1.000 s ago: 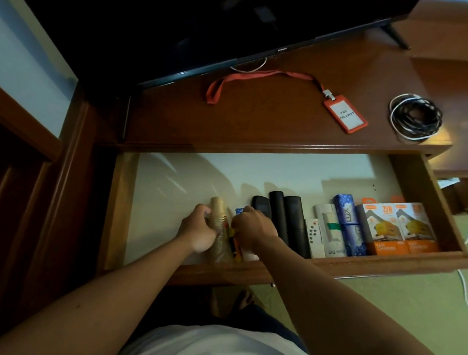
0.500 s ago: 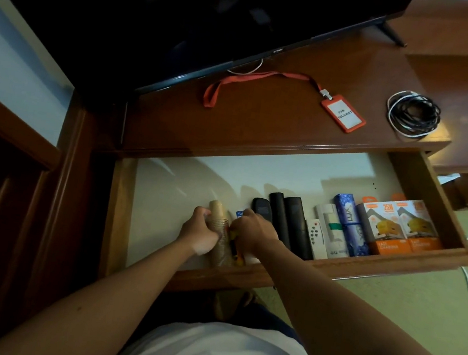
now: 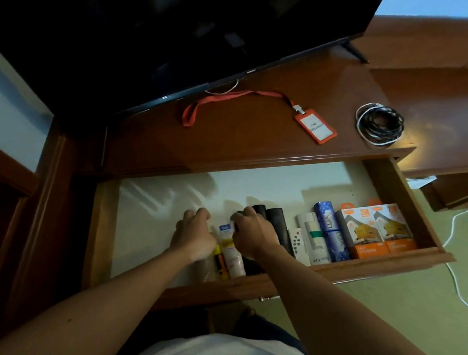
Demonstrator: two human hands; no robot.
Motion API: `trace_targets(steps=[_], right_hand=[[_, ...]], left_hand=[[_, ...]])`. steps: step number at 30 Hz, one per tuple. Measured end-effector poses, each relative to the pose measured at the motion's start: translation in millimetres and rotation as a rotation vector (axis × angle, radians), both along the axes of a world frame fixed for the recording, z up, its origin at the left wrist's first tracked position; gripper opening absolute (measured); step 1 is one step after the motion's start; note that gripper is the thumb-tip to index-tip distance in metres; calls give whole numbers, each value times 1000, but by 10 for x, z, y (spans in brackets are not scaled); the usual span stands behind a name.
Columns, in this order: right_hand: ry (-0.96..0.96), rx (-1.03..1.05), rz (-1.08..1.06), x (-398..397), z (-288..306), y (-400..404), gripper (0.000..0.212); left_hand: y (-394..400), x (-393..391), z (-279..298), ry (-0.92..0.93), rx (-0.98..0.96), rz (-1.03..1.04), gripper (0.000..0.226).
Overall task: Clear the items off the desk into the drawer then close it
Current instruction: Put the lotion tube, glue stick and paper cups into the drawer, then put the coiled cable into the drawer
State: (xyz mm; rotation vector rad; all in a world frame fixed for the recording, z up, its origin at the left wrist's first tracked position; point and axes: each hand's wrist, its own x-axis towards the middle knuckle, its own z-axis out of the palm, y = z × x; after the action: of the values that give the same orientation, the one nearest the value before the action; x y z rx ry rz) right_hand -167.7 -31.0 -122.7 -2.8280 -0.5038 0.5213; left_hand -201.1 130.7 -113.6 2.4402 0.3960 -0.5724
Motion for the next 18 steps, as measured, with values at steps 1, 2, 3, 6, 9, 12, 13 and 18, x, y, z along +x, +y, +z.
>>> trace_targets(steps=[1, 2, 3, 6, 9, 12, 13, 18], right_hand=[[-23, 17, -38, 55, 51, -74, 37], [-34, 35, -80, 117, 105, -155, 37], [-34, 56, -130, 182, 166, -246, 38], [-55, 124, -269, 390, 341, -576, 40], [-124, 197, -378, 616, 479, -938, 39], [-212, 311, -480, 897, 592, -1292, 37], [-238, 330, -501, 1015, 620, -1411, 35], [-295, 340, -585, 1673, 720, -2008, 29]], left_hand=[[-90, 79, 65, -53, 14, -36, 46], [-194, 167, 139, -119, 32, -76, 43], [-308, 257, 223, -201, 54, -119, 40], [-655, 549, 454, -407, 77, -218, 38], [-968, 882, 556, -528, 102, -284, 39], [-1250, 1237, 573, -583, 175, -302, 44], [-1347, 1353, 562, -578, 208, -300, 48], [-1770, 1876, 458, -369, 346, -213, 68]])
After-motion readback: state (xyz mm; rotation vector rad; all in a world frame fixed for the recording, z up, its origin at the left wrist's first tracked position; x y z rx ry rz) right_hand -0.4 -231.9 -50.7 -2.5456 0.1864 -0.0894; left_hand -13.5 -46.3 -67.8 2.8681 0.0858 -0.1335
